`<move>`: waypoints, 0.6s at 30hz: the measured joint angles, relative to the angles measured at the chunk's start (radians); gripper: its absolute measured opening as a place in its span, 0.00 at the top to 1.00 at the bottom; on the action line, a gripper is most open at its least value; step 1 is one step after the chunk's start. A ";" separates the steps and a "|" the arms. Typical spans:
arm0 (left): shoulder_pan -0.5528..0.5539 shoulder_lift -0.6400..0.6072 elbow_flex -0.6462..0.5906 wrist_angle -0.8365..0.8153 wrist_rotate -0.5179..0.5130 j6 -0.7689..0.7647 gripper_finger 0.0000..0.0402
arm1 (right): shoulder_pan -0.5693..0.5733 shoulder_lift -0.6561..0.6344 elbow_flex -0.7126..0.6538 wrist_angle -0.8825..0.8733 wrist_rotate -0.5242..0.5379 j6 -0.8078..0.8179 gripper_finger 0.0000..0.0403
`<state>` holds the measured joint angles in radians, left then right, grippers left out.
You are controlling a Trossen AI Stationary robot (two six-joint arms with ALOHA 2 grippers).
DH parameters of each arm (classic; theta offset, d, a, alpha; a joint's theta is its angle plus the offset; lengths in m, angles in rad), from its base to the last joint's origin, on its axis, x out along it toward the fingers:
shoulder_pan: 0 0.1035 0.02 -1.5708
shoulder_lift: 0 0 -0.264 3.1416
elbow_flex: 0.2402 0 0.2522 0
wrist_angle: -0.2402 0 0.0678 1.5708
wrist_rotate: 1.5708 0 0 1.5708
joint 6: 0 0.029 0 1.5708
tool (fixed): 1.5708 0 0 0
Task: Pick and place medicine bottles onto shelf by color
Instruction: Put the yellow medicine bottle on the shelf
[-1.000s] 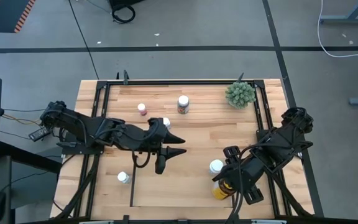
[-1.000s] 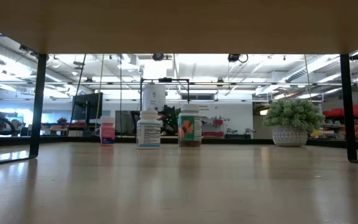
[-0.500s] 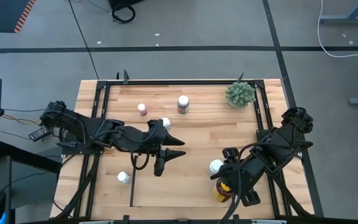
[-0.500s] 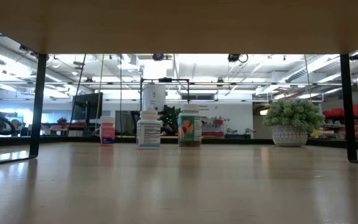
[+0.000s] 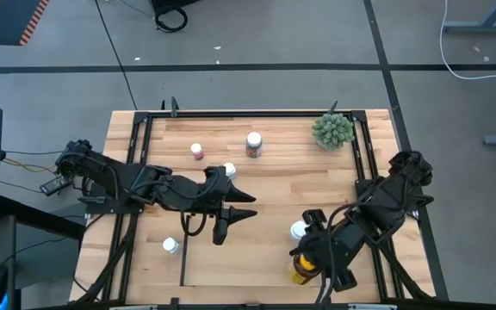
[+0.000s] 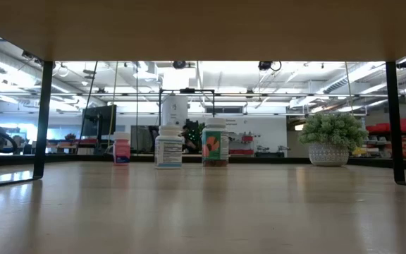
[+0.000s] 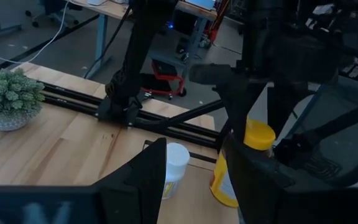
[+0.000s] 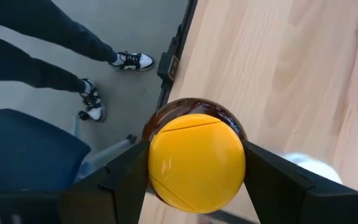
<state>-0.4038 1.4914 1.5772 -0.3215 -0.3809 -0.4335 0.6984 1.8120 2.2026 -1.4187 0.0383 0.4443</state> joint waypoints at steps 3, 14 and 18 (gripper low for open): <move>-0.004 0.000 0.000 -0.006 0.000 0.000 0.57 | 0.005 0.026 0.000 0.010 0.002 -0.014 0.38; -0.027 -0.001 0.001 -0.020 0.000 0.000 0.57 | 0.018 0.055 0.000 -0.022 0.059 -0.065 0.39; -0.032 -0.001 0.001 -0.021 -0.001 0.000 0.57 | 0.018 0.055 0.000 -0.045 0.084 -0.064 0.39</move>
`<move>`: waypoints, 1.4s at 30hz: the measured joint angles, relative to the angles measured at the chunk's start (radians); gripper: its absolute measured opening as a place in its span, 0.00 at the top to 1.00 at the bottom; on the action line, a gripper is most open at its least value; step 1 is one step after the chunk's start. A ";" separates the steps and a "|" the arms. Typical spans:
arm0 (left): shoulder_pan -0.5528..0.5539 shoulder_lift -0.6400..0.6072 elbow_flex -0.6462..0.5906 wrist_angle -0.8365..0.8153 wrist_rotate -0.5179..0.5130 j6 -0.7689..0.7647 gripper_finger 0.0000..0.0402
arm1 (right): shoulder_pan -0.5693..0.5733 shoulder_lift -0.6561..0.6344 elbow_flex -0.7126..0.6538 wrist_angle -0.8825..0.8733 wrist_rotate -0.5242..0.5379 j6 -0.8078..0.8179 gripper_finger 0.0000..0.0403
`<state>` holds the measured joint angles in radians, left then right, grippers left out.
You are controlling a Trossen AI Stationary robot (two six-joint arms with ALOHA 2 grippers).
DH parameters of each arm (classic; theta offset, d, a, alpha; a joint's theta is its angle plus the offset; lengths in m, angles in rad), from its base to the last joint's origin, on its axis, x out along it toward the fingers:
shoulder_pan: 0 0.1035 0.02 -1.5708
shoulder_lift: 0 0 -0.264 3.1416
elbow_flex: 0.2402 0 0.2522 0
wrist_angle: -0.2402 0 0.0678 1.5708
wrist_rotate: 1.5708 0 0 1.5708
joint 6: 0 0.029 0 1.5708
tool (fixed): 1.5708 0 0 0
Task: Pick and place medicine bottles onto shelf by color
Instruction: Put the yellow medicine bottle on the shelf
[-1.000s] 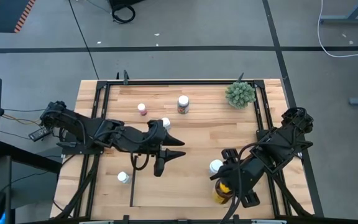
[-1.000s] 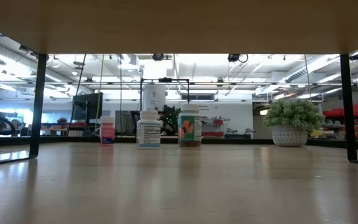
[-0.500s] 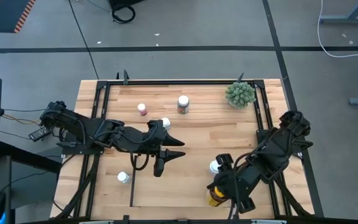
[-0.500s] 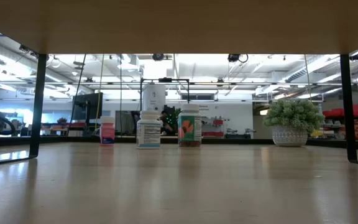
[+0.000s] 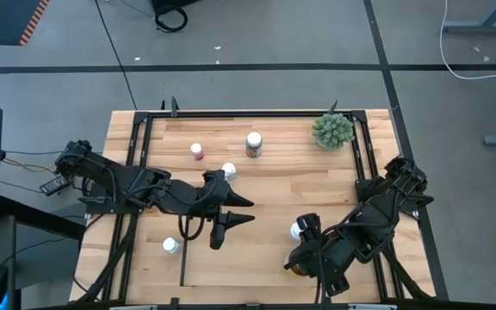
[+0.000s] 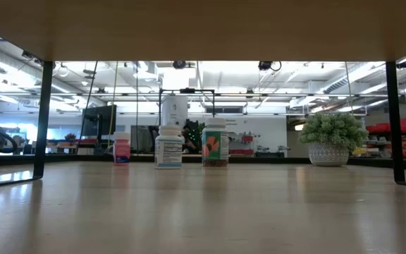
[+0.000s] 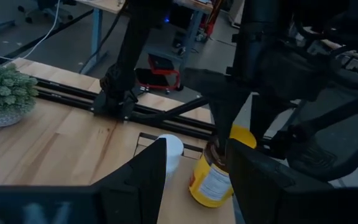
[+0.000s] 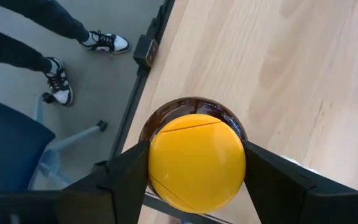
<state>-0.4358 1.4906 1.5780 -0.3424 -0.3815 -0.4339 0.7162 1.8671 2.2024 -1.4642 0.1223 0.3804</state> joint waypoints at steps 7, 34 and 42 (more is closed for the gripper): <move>-0.002 0.000 0.000 -0.001 0.001 0.000 0.57 | 0.000 0.000 0.000 -0.006 -0.023 -0.010 0.38; -0.029 0.000 0.000 0.000 0.000 -0.005 0.57 | 0.000 -0.001 0.000 -0.002 -0.042 0.108 0.26; -0.039 0.000 0.000 0.000 0.000 -0.019 0.57 | 0.016 -0.003 0.015 -0.005 -0.127 0.324 0.26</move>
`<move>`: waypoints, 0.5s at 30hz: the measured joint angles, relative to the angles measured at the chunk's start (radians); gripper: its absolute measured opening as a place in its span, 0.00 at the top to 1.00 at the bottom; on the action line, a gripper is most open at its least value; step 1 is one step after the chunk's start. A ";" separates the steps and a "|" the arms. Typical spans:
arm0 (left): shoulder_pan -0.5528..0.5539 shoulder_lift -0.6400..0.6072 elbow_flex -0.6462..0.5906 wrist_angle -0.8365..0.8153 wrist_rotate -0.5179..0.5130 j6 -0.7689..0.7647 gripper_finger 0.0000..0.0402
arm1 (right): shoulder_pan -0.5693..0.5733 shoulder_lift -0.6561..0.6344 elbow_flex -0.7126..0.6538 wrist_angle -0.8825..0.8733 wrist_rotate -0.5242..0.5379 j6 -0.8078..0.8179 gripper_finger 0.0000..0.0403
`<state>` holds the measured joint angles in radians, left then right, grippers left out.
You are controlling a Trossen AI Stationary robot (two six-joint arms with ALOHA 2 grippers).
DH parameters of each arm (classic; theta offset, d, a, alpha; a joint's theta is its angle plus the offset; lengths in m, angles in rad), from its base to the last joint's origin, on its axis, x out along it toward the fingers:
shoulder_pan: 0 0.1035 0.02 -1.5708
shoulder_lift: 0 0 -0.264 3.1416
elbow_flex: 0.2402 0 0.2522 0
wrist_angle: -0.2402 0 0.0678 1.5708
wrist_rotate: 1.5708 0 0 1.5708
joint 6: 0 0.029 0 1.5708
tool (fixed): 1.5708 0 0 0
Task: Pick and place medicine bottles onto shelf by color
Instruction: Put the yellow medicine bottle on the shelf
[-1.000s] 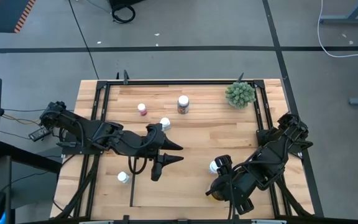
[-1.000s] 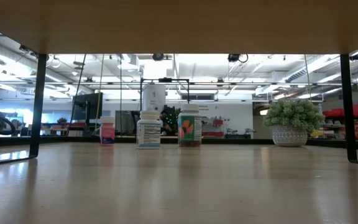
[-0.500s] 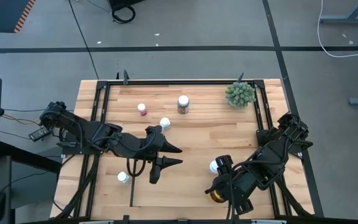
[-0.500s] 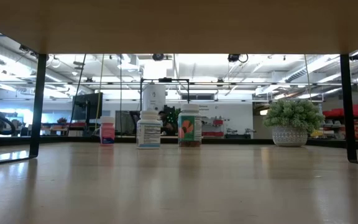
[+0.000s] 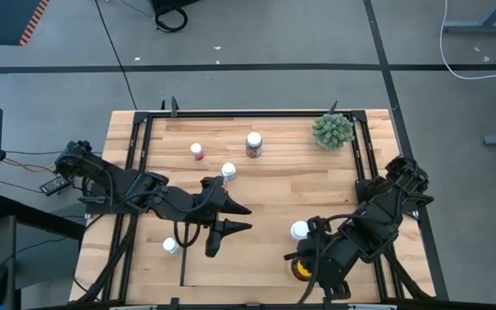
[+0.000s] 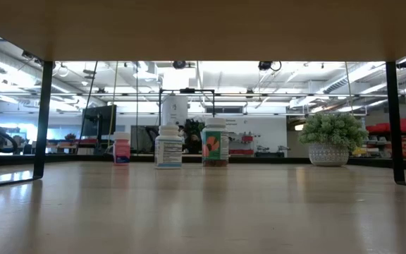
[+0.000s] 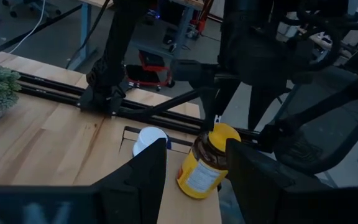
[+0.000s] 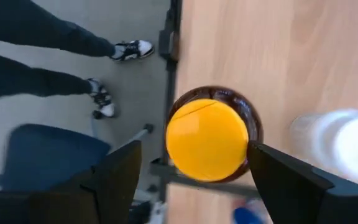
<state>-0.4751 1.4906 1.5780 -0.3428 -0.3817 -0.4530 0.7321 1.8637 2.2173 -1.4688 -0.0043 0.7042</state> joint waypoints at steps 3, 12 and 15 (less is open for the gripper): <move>-0.001 0.000 0.000 0.000 0.000 0.000 0.57 | 0.024 0.000 0.000 0.000 -0.030 0.097 0.26; 0.003 0.000 0.000 0.000 0.000 0.024 0.57 | 0.076 0.000 0.000 -0.027 0.090 0.281 0.26; 0.003 0.000 0.000 0.000 0.000 0.027 0.57 | 0.058 0.000 0.000 -0.038 0.108 0.308 0.26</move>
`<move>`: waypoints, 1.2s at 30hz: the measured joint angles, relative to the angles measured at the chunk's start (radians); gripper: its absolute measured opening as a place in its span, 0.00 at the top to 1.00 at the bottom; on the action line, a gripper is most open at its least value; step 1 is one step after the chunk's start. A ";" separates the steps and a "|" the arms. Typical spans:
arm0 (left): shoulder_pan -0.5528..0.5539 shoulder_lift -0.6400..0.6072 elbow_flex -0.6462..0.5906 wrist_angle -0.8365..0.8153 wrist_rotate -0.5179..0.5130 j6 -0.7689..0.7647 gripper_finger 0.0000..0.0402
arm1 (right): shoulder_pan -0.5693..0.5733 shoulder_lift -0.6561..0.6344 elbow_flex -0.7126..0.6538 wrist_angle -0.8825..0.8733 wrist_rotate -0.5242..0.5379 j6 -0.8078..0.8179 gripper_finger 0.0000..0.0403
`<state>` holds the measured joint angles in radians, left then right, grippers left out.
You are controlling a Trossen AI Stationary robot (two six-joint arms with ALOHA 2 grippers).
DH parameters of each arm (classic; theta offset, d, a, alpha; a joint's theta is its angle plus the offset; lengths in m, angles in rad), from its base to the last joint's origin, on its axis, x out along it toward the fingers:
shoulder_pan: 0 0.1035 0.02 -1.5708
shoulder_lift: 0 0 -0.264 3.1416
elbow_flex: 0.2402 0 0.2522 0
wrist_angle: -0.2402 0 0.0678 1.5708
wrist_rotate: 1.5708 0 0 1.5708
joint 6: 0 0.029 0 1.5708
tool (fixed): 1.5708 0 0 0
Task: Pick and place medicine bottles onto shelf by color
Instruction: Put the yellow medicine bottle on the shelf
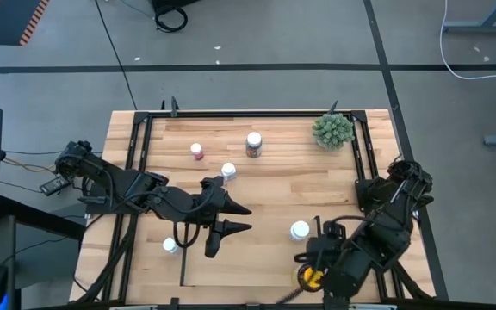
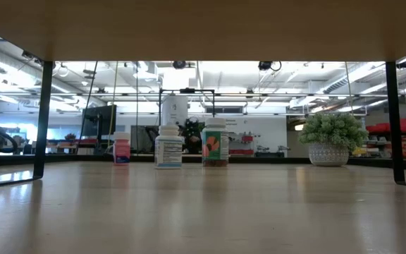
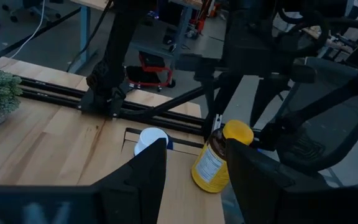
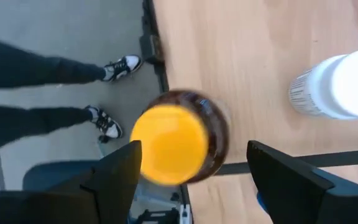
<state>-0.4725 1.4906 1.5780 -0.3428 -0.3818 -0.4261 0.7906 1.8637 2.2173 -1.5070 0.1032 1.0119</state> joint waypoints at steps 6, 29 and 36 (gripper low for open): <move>0.000 0.000 0.000 0.000 0.000 0.000 0.57 | 0.020 0.000 0.000 0.036 -0.022 -0.007 0.26; -0.002 0.000 0.000 -0.001 0.000 -0.009 0.57 | 0.063 0.072 -0.001 0.032 0.113 -0.199 0.26; -0.002 0.000 0.000 -0.004 -0.003 -0.012 0.57 | 0.063 0.073 -0.001 0.023 0.163 -0.213 0.26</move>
<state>-0.4744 1.4906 1.5780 -0.3466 -0.3844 -0.4385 0.8534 1.9366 2.2162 -1.4842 0.2665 0.7991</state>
